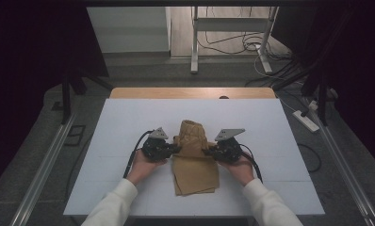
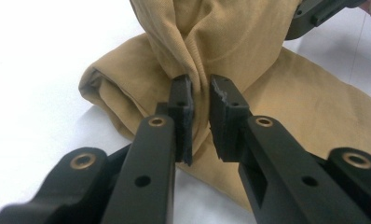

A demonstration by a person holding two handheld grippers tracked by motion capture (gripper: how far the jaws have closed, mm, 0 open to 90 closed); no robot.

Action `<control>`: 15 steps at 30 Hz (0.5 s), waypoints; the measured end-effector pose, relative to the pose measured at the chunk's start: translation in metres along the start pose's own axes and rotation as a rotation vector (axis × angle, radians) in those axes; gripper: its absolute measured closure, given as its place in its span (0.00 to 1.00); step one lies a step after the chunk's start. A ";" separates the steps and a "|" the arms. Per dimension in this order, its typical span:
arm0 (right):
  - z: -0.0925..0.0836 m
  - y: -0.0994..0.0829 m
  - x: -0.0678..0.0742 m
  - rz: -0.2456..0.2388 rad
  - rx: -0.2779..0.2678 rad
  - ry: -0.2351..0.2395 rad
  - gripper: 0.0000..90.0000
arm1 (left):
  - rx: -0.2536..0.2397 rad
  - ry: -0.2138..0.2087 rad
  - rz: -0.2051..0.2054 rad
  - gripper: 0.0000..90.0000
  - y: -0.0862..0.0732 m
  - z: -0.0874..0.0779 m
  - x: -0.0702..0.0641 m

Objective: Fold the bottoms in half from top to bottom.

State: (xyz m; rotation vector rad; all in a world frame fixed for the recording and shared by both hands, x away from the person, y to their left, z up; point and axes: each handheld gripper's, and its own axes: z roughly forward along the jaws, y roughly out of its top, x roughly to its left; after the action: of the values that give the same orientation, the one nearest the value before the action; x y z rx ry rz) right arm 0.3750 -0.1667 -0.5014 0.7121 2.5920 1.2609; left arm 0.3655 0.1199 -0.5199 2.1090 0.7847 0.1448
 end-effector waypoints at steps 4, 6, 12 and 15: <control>-0.001 -0.001 0.002 -0.009 0.007 0.000 0.87 | 0.001 -0.004 0.000 0.87 -0.001 0.000 -0.001; -0.002 -0.001 0.003 -0.010 0.004 0.001 0.85 | 0.002 -0.006 0.000 0.87 -0.002 -0.001 -0.001; -0.005 -0.003 0.009 -0.030 0.000 0.000 0.78 | 0.003 -0.012 0.004 0.85 -0.003 -0.002 -0.005; -0.007 -0.004 0.012 -0.042 0.000 0.001 0.76 | 0.000 -0.018 0.004 0.83 -0.004 -0.004 -0.007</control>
State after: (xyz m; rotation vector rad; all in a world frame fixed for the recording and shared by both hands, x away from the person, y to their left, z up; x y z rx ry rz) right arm 0.3608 -0.1684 -0.4994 0.6536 2.5940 1.2493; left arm 0.3565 0.1199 -0.5196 2.1094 0.7696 0.1284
